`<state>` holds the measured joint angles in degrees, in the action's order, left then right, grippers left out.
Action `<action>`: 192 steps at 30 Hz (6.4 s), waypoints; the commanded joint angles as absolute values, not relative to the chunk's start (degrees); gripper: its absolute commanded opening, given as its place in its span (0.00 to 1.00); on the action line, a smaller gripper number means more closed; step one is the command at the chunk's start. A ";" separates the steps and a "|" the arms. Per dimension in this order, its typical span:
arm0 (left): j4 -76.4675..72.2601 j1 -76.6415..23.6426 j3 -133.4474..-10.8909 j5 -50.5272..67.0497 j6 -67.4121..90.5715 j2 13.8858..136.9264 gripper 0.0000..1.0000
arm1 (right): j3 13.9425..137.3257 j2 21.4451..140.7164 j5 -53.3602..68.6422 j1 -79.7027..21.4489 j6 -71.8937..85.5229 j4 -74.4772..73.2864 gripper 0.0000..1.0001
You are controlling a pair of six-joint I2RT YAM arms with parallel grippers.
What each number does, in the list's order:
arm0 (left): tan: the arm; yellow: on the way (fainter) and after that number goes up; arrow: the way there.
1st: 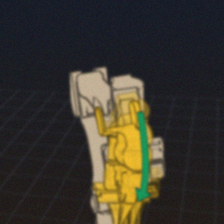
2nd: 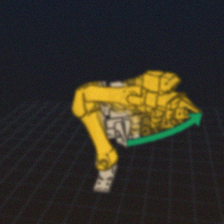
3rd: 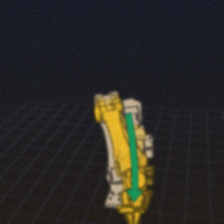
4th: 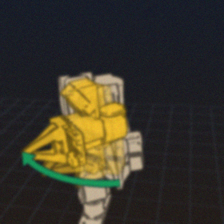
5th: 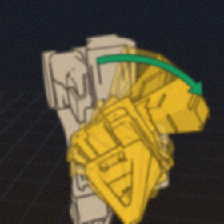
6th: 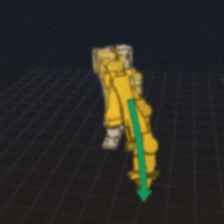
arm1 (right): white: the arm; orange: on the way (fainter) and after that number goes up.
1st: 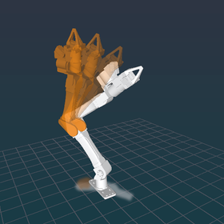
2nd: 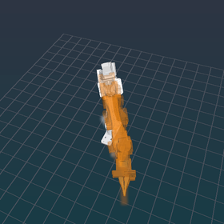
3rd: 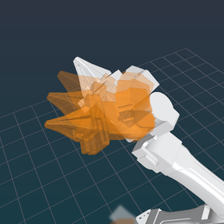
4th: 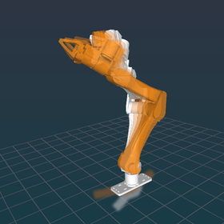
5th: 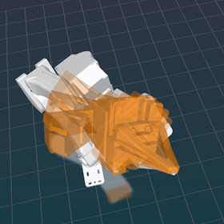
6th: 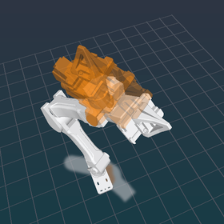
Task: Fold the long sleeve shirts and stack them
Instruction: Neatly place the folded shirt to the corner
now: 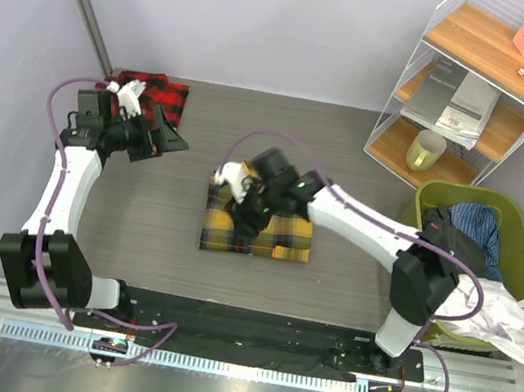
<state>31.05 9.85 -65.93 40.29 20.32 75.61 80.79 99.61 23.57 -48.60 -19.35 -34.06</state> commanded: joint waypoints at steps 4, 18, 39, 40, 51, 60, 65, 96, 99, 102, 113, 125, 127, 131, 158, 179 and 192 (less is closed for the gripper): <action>35.33 18.97 -58.55 41.82 26.63 75.50 1.00 | 79.28 103.70 13.63 -60.10 -20.83 -22.07 0.48; 34.46 23.73 -52.74 41.13 27.15 71.28 1.00 | 77.26 115.39 6.86 -65.04 -23.99 -9.76 0.48; 5.83 11.80 -31.38 44.31 50.25 73.03 1.00 | 71.28 101.52 22.32 -53.97 -21.01 -9.14 0.01; 3.45 10.73 -30.94 43.95 51.67 73.65 1.00 | 71.37 101.43 23.02 -53.62 -21.01 -9.23 0.01; -20.56 -2.08 -26.72 38.85 69.95 79.10 1.00 | 73.56 102.13 25.58 -52.56 -22.41 -12.39 0.01; -24.61 -8.35 -28.56 33.67 71.28 87.62 1.00 | 76.99 104.76 26.19 -52.56 -22.41 -13.18 0.01; -25.05 -8.88 -32.68 31.91 70.93 93.86 1.00 | 79.10 105.82 26.37 -52.82 -21.10 -12.22 0.01; -9.97 -8.96 -52.28 29.18 59.62 101.69 0.00 | 88.24 112.24 17.40 -51.86 -13.20 -6.76 0.34; 2.00 -8.62 -58.61 25.23 48.10 100.37 0.00 | 88.68 108.57 22.22 -45.56 -6.34 -11.92 0.65; 6.93 -7.39 -62.65 21.80 41.42 100.28 0.00 | 86.41 103.74 26.36 -38.01 -5.19 -17.20 0.89; 23.90 -4.75 -98.59 8.10 17.43 112.57 0.00 | 80.59 95.19 25.66 -24.96 -12.57 -28.12 1.00; 22.67 -0.27 -123.02 9.13 6.51 123.13 0.00 | 80.68 95.36 25.23 -23.73 -13.36 -28.74 1.00; 24.68 2.02 -125.58 12.02 5.02 124.45 0.00 | 80.68 95.45 25.31 -23.73 -13.27 -28.74 1.00; 26.37 4.30 -128.76 14.15 3.96 124.46 0.00 | 81.30 95.71 25.05 -23.64 -12.83 -28.83 1.00; 22.50 5.27 -128.50 16.26 5.71 117.07 0.00 | 82.27 96.42 24.43 -24.17 -9.32 -26.98 1.00; 18.46 12.74 -125.87 17.22 8.96 121.11 0.00 | 82.53 96.94 24.26 -24.35 -10.37 -27.69 1.00; 10.65 17.49 -121.82 22.93 3.52 126.47 0.01 | 82.97 98.09 24.70 -24.35 -10.64 -28.48 1.00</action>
<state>19.05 17.08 -122.34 19.59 7.05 126.13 80.58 97.78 24.58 -24.03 -10.35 -28.82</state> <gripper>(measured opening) 0.028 0.996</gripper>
